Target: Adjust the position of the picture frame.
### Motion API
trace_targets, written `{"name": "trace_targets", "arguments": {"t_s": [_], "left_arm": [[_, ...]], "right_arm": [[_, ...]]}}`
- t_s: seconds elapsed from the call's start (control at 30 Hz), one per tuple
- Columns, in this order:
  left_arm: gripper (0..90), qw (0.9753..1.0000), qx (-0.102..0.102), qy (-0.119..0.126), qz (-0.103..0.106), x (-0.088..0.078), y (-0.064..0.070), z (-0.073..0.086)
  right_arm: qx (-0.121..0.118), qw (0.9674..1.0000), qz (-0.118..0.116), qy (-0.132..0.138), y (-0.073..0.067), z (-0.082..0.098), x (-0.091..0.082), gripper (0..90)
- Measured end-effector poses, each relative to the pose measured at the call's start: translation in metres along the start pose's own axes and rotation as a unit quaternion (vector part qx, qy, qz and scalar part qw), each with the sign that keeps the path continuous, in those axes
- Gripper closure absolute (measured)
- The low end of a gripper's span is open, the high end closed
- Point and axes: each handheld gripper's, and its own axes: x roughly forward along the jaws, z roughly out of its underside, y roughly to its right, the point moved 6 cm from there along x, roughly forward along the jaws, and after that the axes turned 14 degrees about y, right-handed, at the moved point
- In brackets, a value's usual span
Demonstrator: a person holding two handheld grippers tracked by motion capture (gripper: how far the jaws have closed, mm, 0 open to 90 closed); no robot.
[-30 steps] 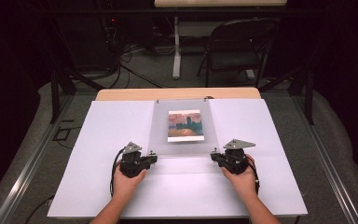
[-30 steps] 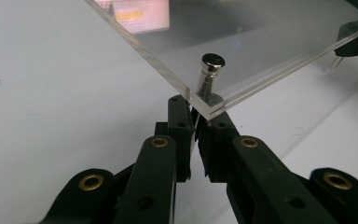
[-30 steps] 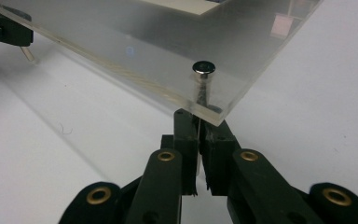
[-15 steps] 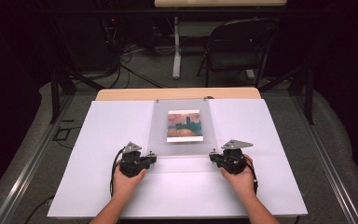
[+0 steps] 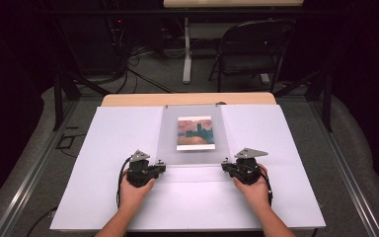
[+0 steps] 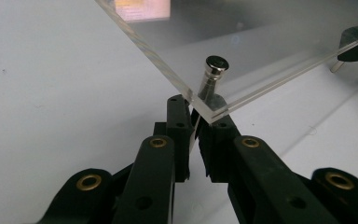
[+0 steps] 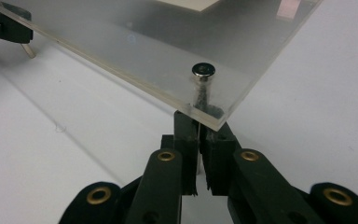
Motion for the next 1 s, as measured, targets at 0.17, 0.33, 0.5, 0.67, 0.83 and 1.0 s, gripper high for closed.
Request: {"name": "trace_targets", "arguments": {"t_s": [0.17,0.33,0.5,0.67,0.83,1.0], "left_arm": [[82.8,1.0000,0.000,0.001,-0.001,0.000,0.000,0.000],[82.3,1.0000,-0.002,0.000,-0.001,0.000,0.000,0.000],[77.3,1.0000,-0.009,0.002,-0.002,-0.003,-0.001,0.000],[67.6,0.9998,-0.014,-0.010,0.002,-0.007,-0.002,0.001],[55.1,0.9998,0.012,-0.014,-0.011,-0.015,0.003,0.003],[44.2,0.9985,0.044,-0.018,-0.028,-0.028,0.010,0.003]], "right_arm": [[0.002,1.0000,0.000,0.001,0.000,0.000,-0.001,85.3],[0.004,1.0000,0.001,0.004,0.000,0.001,-0.001,84.3],[0.007,1.0000,0.001,0.001,-0.001,0.001,-0.006,76.3],[-0.003,1.0000,0.008,0.001,-0.003,0.001,-0.009,68.2],[-0.026,0.9995,0.013,-0.008,-0.008,-0.001,-0.015,61.7],[-0.028,0.9991,0.030,-0.013,-0.008,-0.005,-0.024,54.0]]}}
